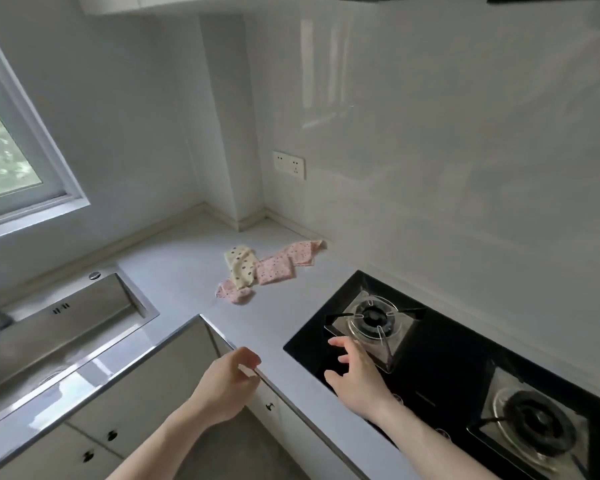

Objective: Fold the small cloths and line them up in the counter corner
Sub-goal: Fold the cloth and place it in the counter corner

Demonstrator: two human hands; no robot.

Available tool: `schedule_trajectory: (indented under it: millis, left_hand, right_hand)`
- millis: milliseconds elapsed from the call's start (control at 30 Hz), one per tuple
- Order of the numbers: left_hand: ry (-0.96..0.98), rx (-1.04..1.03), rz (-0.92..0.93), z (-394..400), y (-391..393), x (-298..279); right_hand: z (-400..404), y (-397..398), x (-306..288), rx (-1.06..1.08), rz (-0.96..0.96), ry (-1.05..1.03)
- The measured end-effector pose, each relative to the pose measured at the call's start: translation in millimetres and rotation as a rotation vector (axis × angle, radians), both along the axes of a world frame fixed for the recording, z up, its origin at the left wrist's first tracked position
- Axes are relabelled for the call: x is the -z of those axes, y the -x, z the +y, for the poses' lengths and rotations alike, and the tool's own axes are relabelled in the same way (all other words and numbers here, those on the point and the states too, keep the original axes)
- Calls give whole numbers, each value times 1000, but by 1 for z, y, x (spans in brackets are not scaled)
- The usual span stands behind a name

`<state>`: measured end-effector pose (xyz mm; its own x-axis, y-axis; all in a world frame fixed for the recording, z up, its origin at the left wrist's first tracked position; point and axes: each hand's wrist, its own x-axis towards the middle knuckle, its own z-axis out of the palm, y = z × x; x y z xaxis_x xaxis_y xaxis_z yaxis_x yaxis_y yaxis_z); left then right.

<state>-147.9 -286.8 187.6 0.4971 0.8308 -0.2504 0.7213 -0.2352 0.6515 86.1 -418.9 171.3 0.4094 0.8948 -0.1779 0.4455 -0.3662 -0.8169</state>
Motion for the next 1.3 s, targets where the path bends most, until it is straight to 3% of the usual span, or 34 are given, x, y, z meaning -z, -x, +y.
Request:
schedule_trajectory:
  millis: [300,567,800,1000,1200,1300]
  left_hand:
    - [-48,-79,-7,87,36,-10]
    - [-48,42,7,189,41,9]
    - [-87,245,125,316,57,71]
    - [-66,296,139,392,32,130]
    - [-127,166,146,442,-2,197]
    - [-170,121,80,458,-18,234]
  right_hand:
    - [96,20,2,-107,-53,7]
    - [168,54,12,-45,-103,58]
    - [247,80,55,156,-106,85]
    - [295,83,114,164,-172,176]
    - [319,56,188,69,-359,216]
    - [321,57,236,-31,-605,332]
